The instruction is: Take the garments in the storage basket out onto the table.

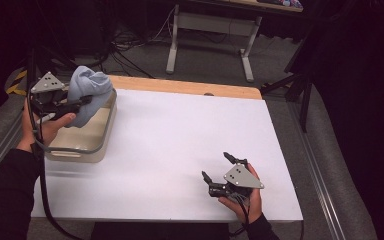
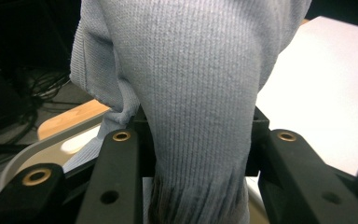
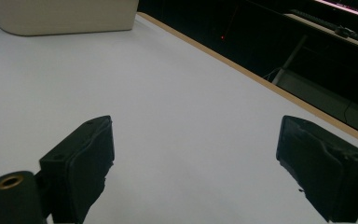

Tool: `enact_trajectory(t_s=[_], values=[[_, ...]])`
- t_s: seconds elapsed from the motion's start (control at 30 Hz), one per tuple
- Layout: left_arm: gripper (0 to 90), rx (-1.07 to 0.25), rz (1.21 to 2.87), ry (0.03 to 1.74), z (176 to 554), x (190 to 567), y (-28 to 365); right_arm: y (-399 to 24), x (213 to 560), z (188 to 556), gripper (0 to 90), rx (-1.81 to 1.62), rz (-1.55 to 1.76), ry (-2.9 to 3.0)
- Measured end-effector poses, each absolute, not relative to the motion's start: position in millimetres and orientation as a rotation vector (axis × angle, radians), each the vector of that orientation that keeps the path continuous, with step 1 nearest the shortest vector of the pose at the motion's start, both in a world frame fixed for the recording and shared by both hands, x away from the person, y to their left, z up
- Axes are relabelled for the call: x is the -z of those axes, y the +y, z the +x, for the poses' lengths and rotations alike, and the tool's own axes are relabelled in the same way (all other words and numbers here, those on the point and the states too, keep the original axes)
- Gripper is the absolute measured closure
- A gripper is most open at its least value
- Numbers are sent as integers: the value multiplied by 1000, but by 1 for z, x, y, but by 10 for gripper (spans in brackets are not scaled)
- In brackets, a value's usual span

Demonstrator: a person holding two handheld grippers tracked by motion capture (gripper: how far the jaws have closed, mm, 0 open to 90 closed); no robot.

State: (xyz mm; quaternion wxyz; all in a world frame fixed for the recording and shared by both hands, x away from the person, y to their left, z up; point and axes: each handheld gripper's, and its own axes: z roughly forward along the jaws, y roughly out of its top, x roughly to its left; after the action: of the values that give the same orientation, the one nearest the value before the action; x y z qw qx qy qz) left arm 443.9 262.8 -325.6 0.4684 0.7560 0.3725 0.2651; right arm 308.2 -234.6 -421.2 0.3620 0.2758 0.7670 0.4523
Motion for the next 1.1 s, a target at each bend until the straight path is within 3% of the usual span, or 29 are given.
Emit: enact_trajectory(t_s=[1.1], values=[[619,-495,1835,628,418,326,169,-239,419,308,116,-1172,728,1951]])
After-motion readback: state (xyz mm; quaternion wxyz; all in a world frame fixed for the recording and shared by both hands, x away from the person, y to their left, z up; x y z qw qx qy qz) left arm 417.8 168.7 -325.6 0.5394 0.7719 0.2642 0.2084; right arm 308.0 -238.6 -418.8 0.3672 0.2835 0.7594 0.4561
